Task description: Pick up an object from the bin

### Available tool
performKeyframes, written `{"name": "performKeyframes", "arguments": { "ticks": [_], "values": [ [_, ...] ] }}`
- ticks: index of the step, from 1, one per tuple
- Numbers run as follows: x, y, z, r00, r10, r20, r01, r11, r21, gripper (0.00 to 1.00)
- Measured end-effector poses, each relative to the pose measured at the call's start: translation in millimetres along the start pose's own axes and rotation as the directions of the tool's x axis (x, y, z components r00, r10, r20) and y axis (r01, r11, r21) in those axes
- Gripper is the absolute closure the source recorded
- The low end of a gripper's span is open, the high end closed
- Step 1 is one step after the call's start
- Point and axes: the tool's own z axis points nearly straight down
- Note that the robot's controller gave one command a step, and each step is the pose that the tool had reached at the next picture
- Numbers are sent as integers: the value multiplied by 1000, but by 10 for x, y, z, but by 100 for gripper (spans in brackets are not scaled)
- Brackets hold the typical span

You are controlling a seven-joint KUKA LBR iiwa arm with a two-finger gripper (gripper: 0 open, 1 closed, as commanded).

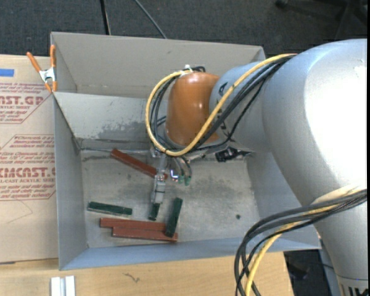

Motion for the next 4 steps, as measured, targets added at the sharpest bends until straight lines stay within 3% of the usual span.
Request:
{"name": "performKeyframes", "arguments": {
  "ticks": [2,3,4],
  "values": [
    [-9,15,-10,1000,-1,0,1,1000,0,0],
    [-22,24,-24,1000,-1,6,1,1000,-2,100],
    [-40,35,-592,1000,-1,5,1,1000,-1,100]
  ]
}}
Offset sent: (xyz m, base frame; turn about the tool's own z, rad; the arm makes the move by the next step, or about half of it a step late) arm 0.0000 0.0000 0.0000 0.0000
